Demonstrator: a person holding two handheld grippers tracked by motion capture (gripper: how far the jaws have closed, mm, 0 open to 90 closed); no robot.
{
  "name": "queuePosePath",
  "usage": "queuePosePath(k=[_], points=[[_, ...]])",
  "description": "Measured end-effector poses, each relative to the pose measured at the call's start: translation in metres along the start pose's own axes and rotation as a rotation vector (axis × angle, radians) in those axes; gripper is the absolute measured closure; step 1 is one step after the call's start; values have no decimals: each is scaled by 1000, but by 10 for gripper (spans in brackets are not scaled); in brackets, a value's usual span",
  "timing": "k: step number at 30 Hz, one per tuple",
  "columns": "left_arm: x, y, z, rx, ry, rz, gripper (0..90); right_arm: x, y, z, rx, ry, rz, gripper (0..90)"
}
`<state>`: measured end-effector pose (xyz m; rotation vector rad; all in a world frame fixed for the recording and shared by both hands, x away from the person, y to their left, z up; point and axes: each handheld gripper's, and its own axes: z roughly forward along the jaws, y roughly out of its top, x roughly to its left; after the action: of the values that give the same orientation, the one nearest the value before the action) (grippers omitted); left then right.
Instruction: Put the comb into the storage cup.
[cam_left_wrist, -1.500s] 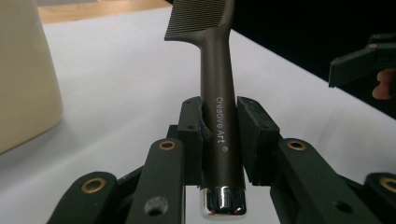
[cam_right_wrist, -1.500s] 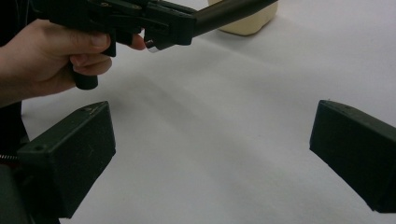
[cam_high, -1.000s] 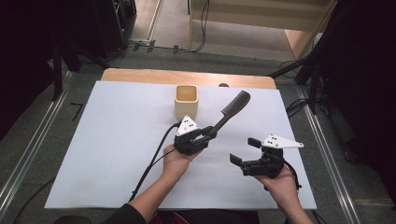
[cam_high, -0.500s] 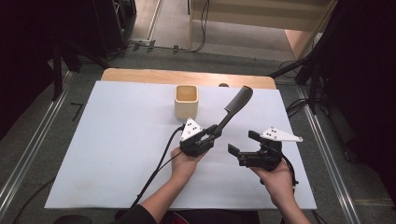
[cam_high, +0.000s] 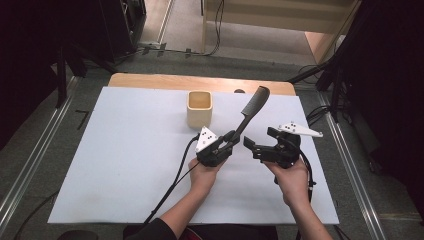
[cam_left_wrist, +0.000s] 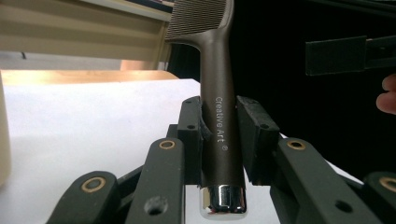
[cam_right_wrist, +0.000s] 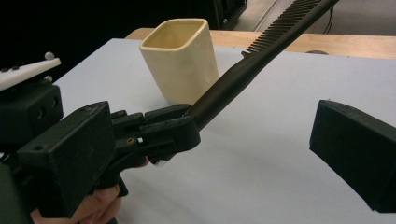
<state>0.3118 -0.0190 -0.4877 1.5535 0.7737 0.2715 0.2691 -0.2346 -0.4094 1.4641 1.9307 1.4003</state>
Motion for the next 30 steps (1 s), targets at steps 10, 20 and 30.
queuePosePath(k=[10,20,30], points=[[-4,-2,4,-27,10,7,733,0,9,16,7,-47,29,0],[-8,-2,5,-50,8,11,734,-2,20,22,22,-75,46,0],[-8,-2,4,-59,8,9,733,-7,26,33,53,-61,102,129]])
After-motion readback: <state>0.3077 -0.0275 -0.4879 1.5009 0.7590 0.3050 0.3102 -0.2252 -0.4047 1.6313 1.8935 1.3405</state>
